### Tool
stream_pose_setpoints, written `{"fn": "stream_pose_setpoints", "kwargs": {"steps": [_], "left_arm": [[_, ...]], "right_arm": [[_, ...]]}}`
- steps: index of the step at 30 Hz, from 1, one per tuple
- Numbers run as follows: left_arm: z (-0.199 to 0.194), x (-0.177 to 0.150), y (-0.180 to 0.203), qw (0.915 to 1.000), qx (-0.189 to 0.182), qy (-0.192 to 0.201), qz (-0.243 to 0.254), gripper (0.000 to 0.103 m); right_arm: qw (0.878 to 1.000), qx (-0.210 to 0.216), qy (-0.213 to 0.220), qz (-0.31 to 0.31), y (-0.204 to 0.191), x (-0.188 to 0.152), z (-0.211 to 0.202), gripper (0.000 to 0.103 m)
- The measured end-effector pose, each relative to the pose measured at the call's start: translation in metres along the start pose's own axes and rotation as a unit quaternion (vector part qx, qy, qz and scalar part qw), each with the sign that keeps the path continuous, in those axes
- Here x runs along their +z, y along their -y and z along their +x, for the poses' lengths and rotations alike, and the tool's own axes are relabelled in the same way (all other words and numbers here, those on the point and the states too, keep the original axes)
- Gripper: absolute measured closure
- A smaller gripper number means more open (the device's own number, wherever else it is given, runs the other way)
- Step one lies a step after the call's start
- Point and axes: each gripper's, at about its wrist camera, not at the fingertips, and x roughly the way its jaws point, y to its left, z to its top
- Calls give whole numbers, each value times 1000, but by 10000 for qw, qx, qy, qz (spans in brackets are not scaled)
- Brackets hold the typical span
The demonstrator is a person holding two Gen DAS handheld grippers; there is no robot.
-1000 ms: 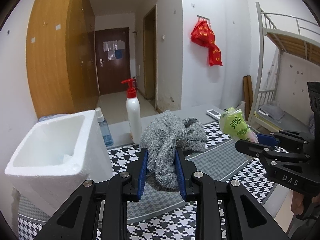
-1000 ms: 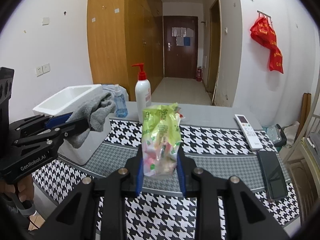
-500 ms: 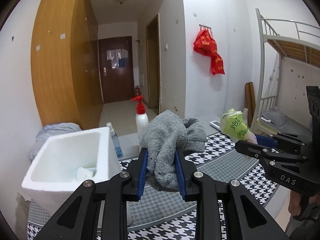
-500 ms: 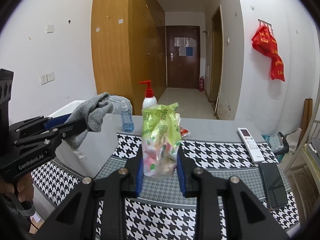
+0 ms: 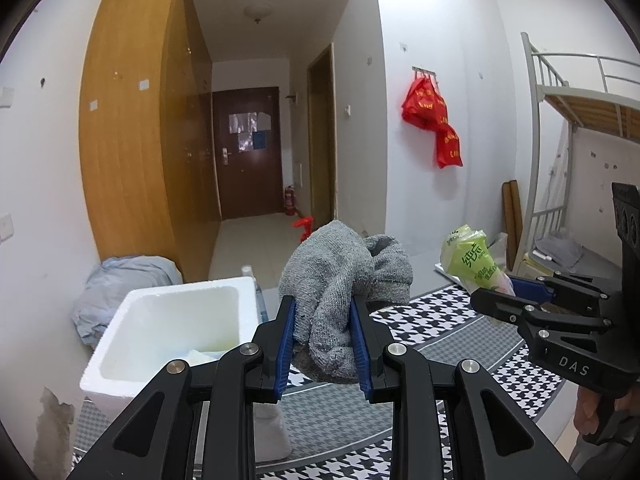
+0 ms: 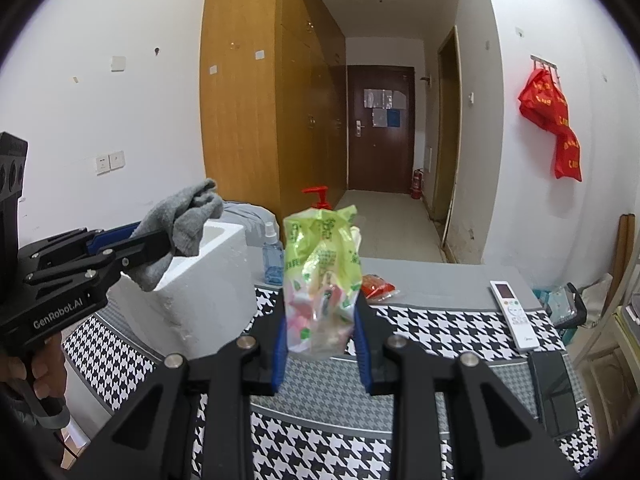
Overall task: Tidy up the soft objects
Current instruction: 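Carry the grey cloth and green packet up over the white foam box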
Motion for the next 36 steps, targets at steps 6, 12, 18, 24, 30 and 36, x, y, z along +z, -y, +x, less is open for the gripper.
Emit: {"fn": "stream_pose_setpoints", "kwargs": {"steps": [6,12,18,24,30,36], "left_arm": [[-4,7,-4,9999,132,22,-14,75],[-12,9,-9,9996,249,120,-65,75],[-21,13,-22,9986,451,219,-165,75],[-28,10,-31,9978,585,226,-216,75],[-36,10,-43,9960,806,261,-284,75],[-42,6,-57,9945,945,261,-364,75]], "right_arm": [[10000,75,8,-31,-3,4,3,70],[9997,188,63,-117,-12,8,3,70],[9993,322,108,-179,-23,13,7,70],[9983,481,145,-292,-37,19,12,70],[9969,656,164,-391,-49,24,17,70],[9950,834,147,-522,-65,26,22,70]]}}
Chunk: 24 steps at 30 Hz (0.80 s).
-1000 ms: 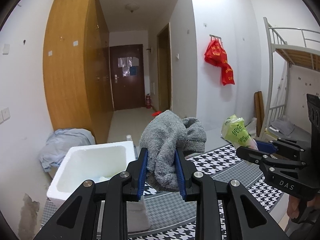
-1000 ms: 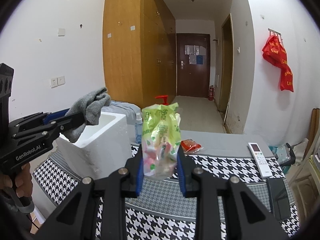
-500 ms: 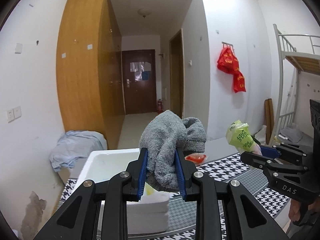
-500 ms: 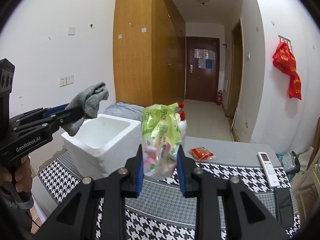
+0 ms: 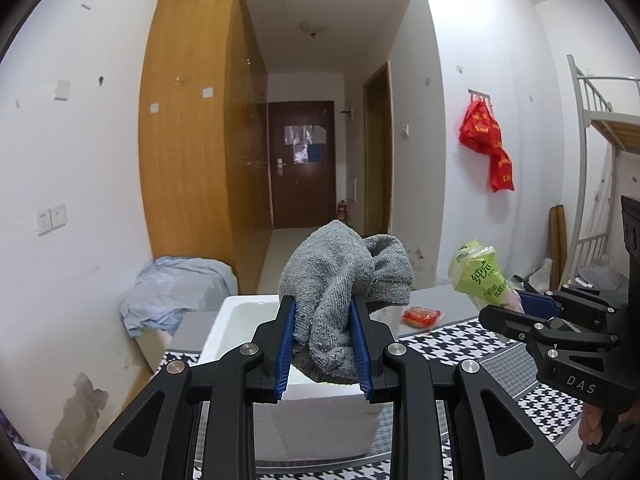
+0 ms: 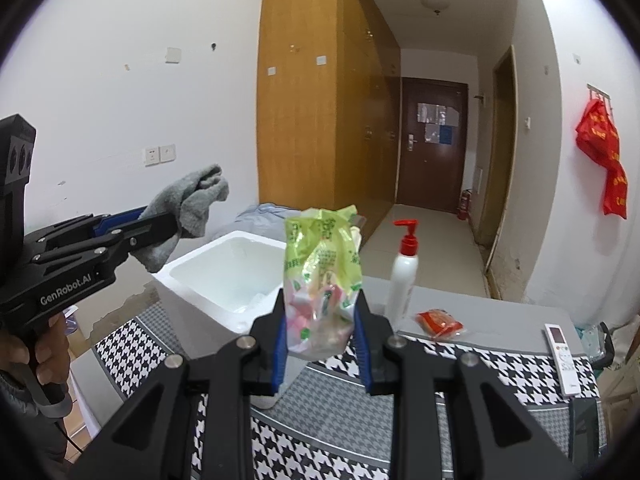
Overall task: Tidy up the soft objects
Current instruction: 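Carry the grey cloth and green packet up over the white foam box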
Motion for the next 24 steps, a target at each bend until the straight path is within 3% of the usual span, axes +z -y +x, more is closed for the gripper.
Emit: {"fn": "stream_pose_setpoints", "kwargs": {"steps": [24], "left_arm": [[-5,-4,-39,9981,588,1,-166,75]], "right_arm": [[9987,358,-136,-332,-43,18,36,70]]}}
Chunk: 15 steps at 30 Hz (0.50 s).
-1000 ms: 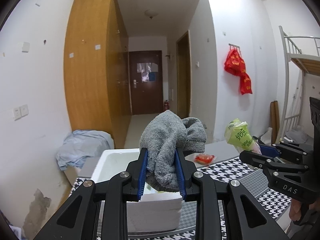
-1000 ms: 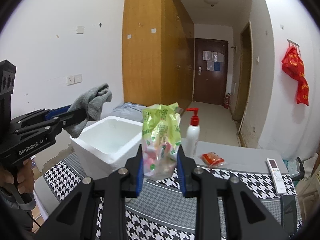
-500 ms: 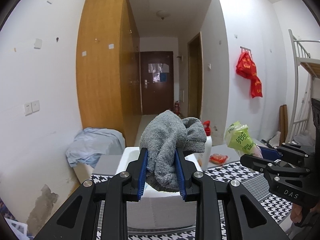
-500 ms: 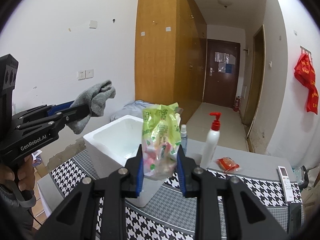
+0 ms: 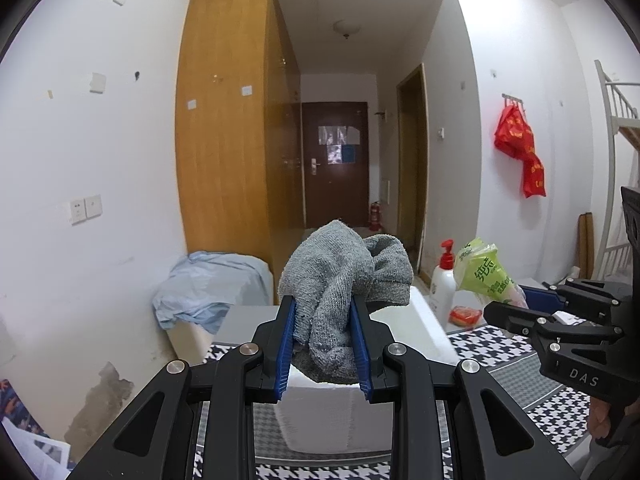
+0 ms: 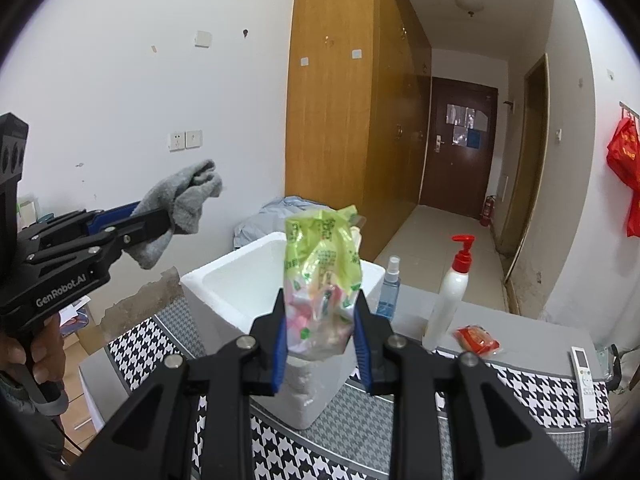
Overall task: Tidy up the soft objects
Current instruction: 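Carry the grey cloth and green packet up over the white foam box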
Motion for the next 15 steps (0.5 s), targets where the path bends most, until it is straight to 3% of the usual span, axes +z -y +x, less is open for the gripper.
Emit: {"fn": "stream_pose_setpoints", "kwargs": {"steps": [15], "left_arm": [[4,-6,-18,9998,193,-22,-109,75]], "right_arm": [[9996,228,-148,-56,-15,10,32,70]]}}
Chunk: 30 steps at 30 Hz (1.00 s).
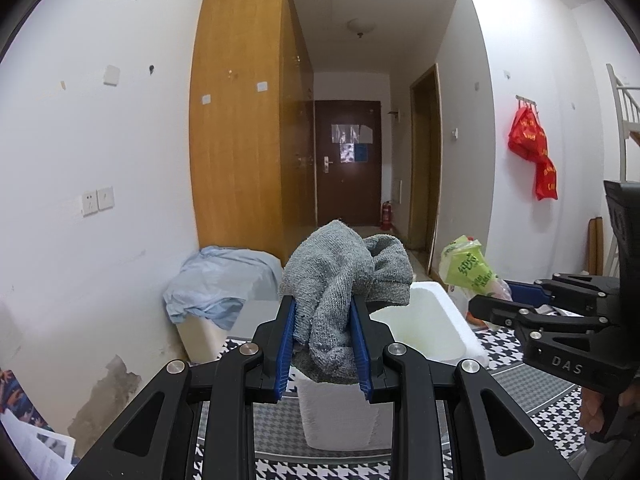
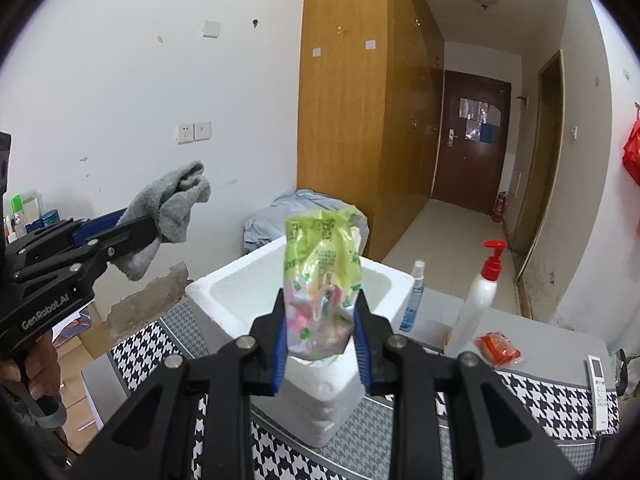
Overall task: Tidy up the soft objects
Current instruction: 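Carry the grey cloth and green packet up over the white foam box, then open the right tool to drop the green packet into the foam box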
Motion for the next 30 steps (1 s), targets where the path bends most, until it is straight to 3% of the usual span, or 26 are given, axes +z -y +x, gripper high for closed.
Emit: {"fn": "stream_pose_setpoints", "kwargs": {"steps": [27,30], "left_arm": [[12,-1,-13,9996,183,-90,-208,75],[12,-2,-15,9995,205,-95,-229,75]], "right_arm": [[9989,254,-386,85,-1,7,51,70],[9985,227,-468,147,1,5,55,63]]}}
